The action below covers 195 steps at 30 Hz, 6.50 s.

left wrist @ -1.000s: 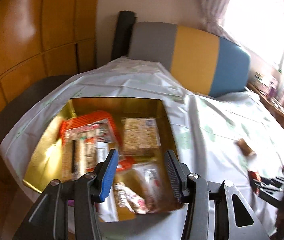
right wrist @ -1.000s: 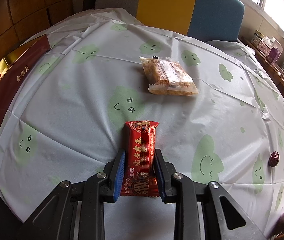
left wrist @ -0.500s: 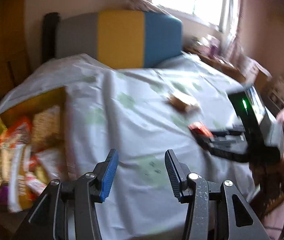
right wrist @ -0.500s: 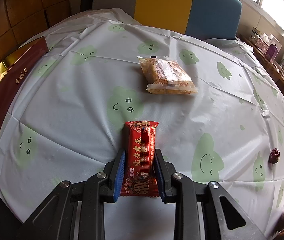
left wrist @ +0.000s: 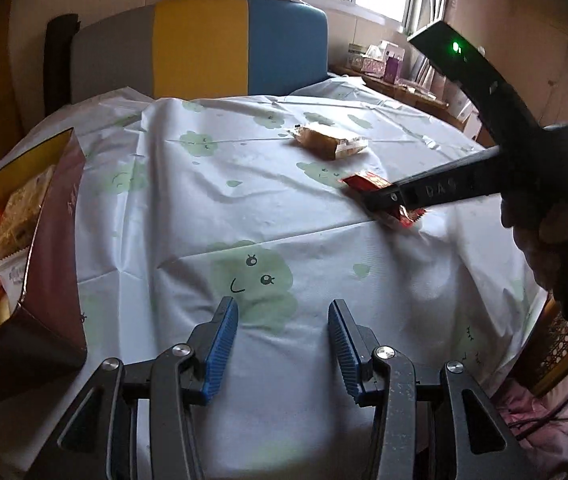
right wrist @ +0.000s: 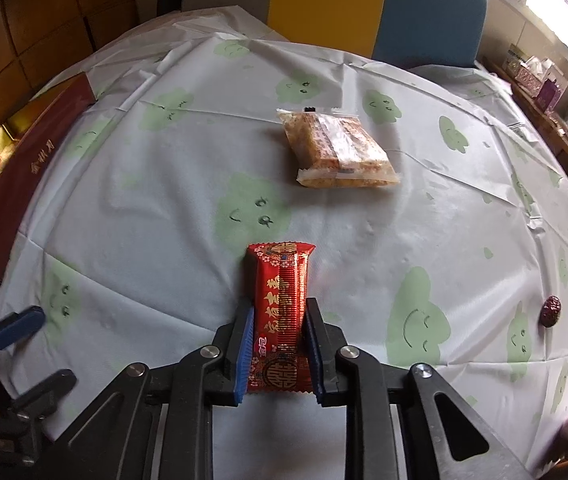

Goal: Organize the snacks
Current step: 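Carry the red candy bar into the gold tray and open the right gripper, then grasp the clear pastry bag on the table with the right gripper, then carry the pastry bag into the gold tray and open the right gripper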

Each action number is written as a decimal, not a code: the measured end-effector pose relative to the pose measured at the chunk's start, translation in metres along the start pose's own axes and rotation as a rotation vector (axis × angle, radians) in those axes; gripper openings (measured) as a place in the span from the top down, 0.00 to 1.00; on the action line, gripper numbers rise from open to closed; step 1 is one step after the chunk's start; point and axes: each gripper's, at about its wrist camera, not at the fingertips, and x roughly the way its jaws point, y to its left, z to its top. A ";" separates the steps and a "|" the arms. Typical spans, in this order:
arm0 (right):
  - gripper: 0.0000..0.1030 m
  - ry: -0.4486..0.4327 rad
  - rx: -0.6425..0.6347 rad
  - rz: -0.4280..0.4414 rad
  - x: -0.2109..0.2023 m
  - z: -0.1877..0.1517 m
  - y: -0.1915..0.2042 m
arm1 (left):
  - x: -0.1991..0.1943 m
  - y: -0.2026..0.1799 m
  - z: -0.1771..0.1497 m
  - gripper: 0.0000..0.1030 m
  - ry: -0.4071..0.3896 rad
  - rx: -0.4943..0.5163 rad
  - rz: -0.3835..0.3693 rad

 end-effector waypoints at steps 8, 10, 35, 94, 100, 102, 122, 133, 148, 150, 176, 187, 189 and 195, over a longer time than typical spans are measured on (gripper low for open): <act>0.78 -0.040 -0.047 0.247 -0.032 0.041 0.026 | -0.003 0.009 -0.002 0.54 -0.021 -0.050 -0.041; 0.78 -0.035 -0.100 0.361 -0.042 0.058 0.046 | -0.002 0.010 -0.001 0.54 -0.023 -0.056 -0.048; 0.59 0.092 -0.343 0.619 -0.034 0.105 0.159 | -0.003 0.015 -0.001 0.54 -0.026 -0.069 -0.062; 0.61 -0.107 0.655 0.432 0.014 0.052 -0.150 | 0.081 0.007 0.160 0.55 0.082 -0.272 -0.083; 0.61 -0.081 0.679 0.408 0.021 0.059 -0.155 | 0.115 0.005 0.174 0.58 0.099 -0.298 -0.109; 0.61 -0.080 0.676 0.414 0.025 0.065 -0.154 | 0.123 0.007 0.177 0.58 0.101 -0.321 -0.122; 0.64 0.030 0.548 0.449 0.060 0.074 -0.131 | 0.144 -0.023 0.169 0.80 0.110 -0.184 -0.131; 0.64 0.106 0.394 0.514 0.058 0.073 -0.092 | 0.106 -0.001 0.136 0.80 0.095 -0.227 -0.126; 0.64 0.068 0.376 0.535 0.059 0.074 -0.083 | 0.113 0.015 0.135 0.74 0.079 -0.301 -0.124; 0.65 0.080 0.355 0.534 0.058 0.074 -0.080 | 0.107 0.013 0.131 0.74 0.079 -0.290 -0.118; 0.66 0.006 0.340 0.645 -0.013 0.018 -0.012 | -0.003 0.008 0.089 0.75 -0.057 -0.235 -0.026; 0.66 -0.035 0.290 0.703 -0.033 0.022 0.021 | -0.037 0.026 0.086 0.75 -0.123 -0.256 0.037; 0.66 -0.038 0.274 0.712 -0.035 0.025 0.030 | -0.044 0.032 0.086 0.75 -0.134 -0.262 0.054; 0.66 -0.035 0.210 0.726 -0.040 0.037 0.060 | -0.059 0.052 0.082 0.75 -0.159 -0.305 0.090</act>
